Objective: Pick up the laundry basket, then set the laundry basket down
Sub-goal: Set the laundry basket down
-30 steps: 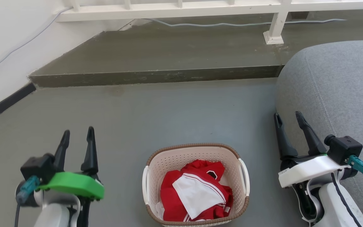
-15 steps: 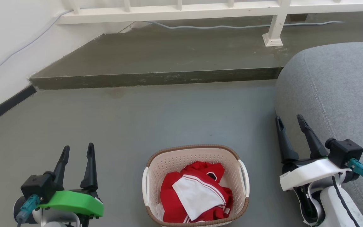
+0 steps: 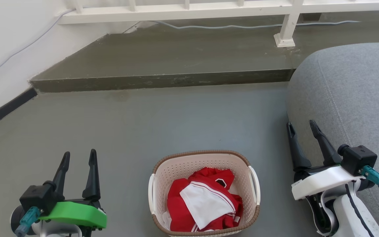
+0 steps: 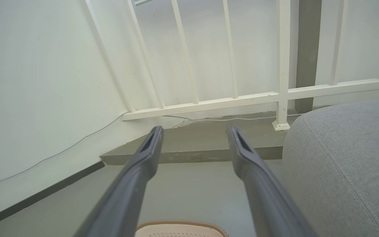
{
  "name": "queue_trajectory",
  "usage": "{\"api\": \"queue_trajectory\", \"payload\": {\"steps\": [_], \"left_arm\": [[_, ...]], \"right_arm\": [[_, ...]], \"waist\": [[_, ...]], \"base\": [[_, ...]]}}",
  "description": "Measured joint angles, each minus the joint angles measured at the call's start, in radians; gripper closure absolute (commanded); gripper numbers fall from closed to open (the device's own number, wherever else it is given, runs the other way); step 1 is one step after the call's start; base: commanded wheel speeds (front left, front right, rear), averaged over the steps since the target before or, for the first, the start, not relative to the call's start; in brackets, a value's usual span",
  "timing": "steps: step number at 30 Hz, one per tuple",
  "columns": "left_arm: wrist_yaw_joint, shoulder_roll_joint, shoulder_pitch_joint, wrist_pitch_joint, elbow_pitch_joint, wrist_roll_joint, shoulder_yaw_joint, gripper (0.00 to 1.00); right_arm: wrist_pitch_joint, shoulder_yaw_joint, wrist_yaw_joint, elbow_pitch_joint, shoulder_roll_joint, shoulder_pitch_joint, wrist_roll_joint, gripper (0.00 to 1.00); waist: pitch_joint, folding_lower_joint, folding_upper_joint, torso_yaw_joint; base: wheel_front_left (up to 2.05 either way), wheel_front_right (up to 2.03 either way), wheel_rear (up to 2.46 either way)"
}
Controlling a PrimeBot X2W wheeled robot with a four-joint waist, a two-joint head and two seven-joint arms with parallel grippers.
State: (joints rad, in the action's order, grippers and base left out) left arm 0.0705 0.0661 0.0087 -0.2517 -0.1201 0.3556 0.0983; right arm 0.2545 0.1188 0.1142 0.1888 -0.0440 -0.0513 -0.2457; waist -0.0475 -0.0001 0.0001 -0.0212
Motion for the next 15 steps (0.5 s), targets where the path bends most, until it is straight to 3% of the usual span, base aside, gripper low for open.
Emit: {"api": "queue_trajectory", "payload": {"steps": [15], "left_arm": [[0.017,-0.015,0.015,0.0,0.01,-0.009,-0.011,0.0]], "right_arm": [[0.0,-0.001,0.0,0.002,0.0,0.0,0.0,0.0]], "waist": [[-0.008,0.0001,0.0,-0.003]], "base": [[0.0,0.0,0.0]]}}
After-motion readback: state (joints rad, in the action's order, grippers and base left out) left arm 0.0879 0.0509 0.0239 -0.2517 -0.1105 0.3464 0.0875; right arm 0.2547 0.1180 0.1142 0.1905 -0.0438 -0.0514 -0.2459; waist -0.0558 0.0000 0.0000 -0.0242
